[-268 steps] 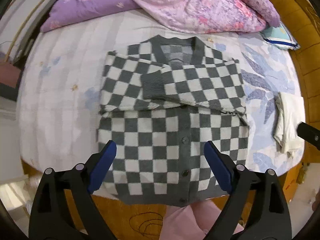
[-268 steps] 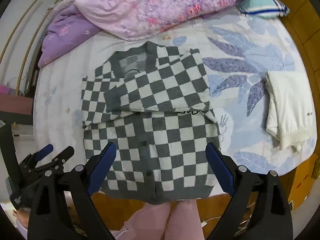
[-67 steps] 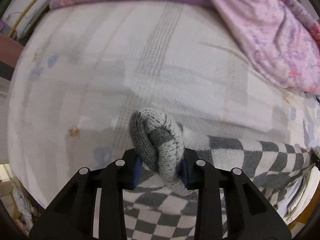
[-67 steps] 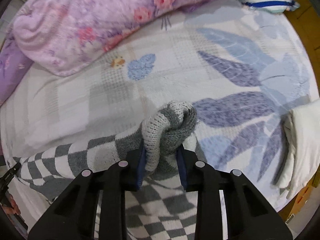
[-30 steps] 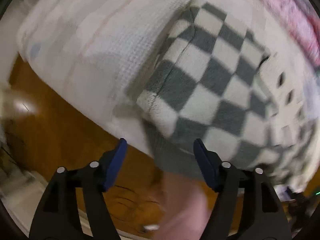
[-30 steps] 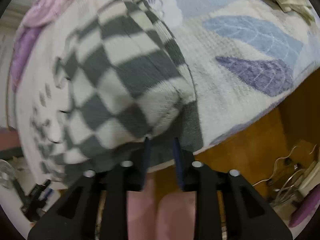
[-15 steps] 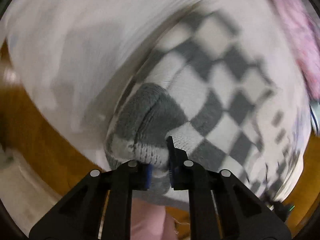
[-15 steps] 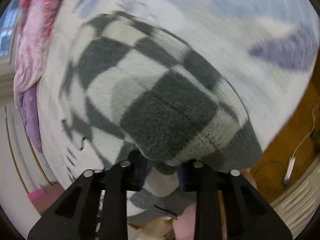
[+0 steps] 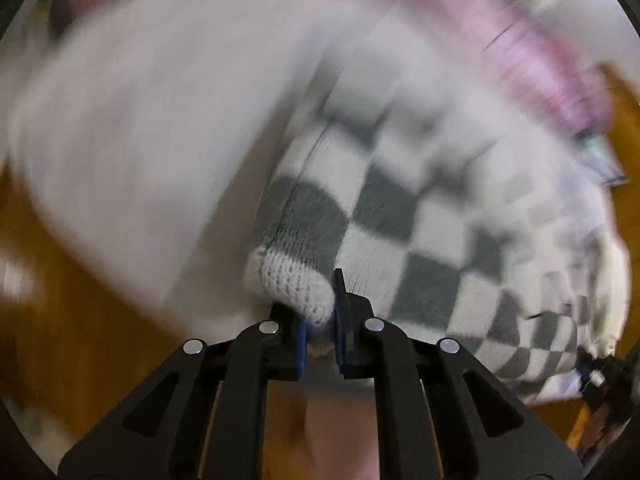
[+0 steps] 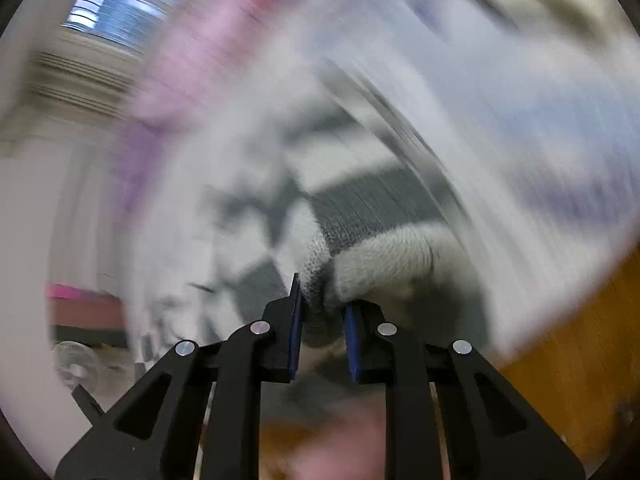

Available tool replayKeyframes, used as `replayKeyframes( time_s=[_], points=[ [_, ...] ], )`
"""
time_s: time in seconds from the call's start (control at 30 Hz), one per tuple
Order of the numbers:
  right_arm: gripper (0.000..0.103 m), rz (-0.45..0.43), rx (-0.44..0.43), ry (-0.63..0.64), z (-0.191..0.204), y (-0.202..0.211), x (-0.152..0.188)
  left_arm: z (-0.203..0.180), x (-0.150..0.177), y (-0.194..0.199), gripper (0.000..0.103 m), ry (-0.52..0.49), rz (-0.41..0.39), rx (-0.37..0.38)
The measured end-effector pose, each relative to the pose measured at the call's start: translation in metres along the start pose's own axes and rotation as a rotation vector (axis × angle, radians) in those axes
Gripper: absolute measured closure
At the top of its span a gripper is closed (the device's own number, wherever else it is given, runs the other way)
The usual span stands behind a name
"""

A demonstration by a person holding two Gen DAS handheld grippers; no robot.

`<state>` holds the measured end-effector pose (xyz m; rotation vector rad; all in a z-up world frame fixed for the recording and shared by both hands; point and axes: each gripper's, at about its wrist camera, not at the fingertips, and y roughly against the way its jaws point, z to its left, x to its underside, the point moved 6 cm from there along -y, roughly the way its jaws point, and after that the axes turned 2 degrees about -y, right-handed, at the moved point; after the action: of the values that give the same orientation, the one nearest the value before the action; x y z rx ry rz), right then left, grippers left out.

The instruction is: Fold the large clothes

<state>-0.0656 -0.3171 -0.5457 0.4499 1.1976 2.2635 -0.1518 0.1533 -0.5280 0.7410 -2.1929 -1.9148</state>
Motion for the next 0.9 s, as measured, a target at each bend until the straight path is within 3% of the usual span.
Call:
replayKeyframes(
  time_s=[0.03,0.1,0.17,0.23,0.33,0.43,0.5,0.53,0.57,0.63,0.77,0.83,0.9],
  points=[
    [0.079,0.025,0.014,-0.112,-0.024,-0.012,0.010,0.012,0.017,-0.018,0.092,0.031,0.053,-0.009],
    [0.063,0.030,-0.003,-0.198,-0.033,-0.013,0.018,0.019,0.024,-0.015,0.084,0.094,0.043,0.004],
    [0.041,0.049,0.076,-0.161,-0.021,-0.004,0.025,0.022,0.021,-0.010,0.029,0.119,0.090,-0.032],
    [0.040,0.089,0.075,-0.139,-0.002,0.001,0.038,0.017,0.024,-0.003,0.028,0.136,0.151,-0.008],
    [0.040,0.259,0.037,-0.110,0.036,-0.013,0.069,-0.005,0.043,-0.002,0.028,0.136,0.264,0.015],
    [0.040,0.348,0.015,-0.069,0.077,-0.038,0.082,-0.029,0.073,-0.017,0.028,0.224,0.370,0.115],
    [0.040,0.390,0.044,-0.063,0.085,-0.054,0.092,-0.043,0.091,-0.042,0.028,0.278,0.446,0.132],
    [0.040,0.414,0.044,-0.073,0.089,-0.060,0.096,-0.049,0.094,-0.052,0.039,0.305,0.449,0.152],
    [0.040,0.438,0.046,-0.080,0.089,-0.063,0.102,-0.053,0.093,-0.057,0.078,0.331,0.427,0.181],
    [0.040,0.463,0.080,-0.076,0.090,-0.068,0.113,-0.056,0.089,-0.052,0.090,0.306,0.397,0.163],
    [0.039,0.511,0.105,-0.089,0.096,-0.071,0.127,-0.071,0.075,-0.009,0.092,0.152,0.300,0.159],
    [0.034,0.517,0.097,-0.144,0.094,-0.071,0.126,-0.077,0.066,0.018,0.092,0.105,0.241,0.165],
    [0.031,0.509,0.094,-0.160,0.099,-0.074,0.119,-0.087,0.061,0.047,0.092,-0.021,0.158,0.129]
  ],
)
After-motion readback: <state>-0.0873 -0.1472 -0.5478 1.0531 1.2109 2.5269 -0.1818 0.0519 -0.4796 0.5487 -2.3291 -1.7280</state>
